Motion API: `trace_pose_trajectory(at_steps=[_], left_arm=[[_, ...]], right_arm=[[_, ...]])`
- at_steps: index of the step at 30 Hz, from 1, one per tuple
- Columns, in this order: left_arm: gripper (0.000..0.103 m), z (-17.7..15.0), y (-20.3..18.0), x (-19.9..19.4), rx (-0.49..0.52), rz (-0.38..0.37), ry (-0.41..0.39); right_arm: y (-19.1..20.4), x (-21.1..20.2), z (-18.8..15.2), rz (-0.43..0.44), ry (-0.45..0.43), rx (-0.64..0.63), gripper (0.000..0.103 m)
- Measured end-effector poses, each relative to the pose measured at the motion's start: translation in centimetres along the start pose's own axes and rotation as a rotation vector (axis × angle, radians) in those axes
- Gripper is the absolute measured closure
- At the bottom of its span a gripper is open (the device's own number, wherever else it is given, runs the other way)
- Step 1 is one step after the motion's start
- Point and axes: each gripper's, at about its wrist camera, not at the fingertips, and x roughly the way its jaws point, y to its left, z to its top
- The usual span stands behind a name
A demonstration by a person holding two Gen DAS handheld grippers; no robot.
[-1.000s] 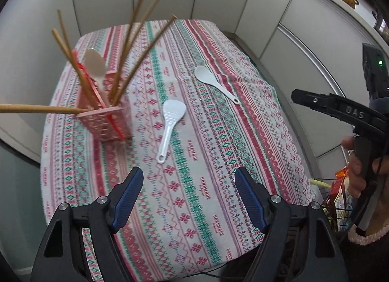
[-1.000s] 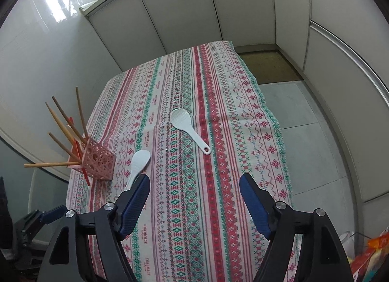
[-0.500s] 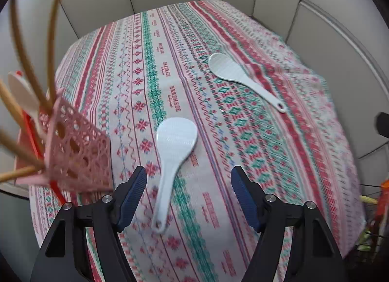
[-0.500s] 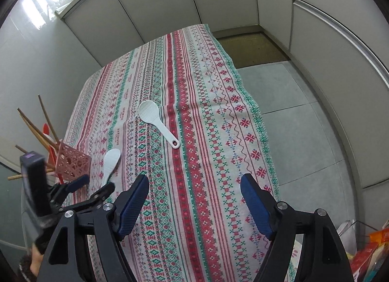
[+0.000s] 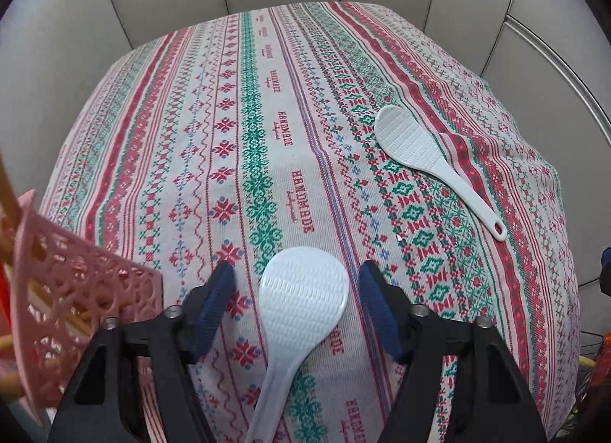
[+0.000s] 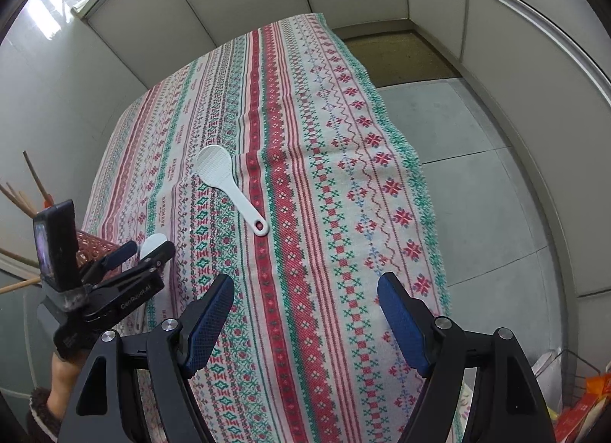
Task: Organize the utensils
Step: 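Grasp the white rice paddle with the left tool while the right tool grasps the white spoon, then lift and carry the rice paddle and white spoon upright to the pink basket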
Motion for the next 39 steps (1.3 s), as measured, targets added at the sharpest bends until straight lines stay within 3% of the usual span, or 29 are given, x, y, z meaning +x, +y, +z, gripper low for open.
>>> trace_pose_trajectory(at_steps=[3,14,19,29,35,36,39], left_arm=[[0.055,0.3,-0.2,-0.1,0.018,-0.032,-0.008],[0.055,-1.7,0.1,-4.2,0.054,-0.112,-0.005],[0.055,-4.2,0.2,-7.8,0.086,-0.143,-0.036],[0.055,-7.0,-0.3,-11.7,0.116,-0.202,-0.083],[0.055,-8.0,-0.4,-13.8,0.146,-0.221,-0.114],[0.055,-8.1,-0.3,-14.2,0.146,-0.222,-0.12],[0.055,-8.6,0.2,-15.7,0.141,-0.233,-0.148]], right_arm=[[0.5,0.7,0.9,0.01,0.0,-0.025,0.024],[3.6,3.9,5.5,0.124,0.013,-0.071,0.024],[7.3,5.1,7.3,0.107,-0.018,-0.202,0.025],[11.5,10.6,8.2,0.062,-0.013,-0.282,0.025],[12.2,13.0,8.7,0.002,-0.05,-0.303,0.041],[12.5,13.2,8.7,-0.008,-0.049,-0.312,0.053],[13.0,13.1,8.3,-0.023,-0.081,-0.337,0.053]])
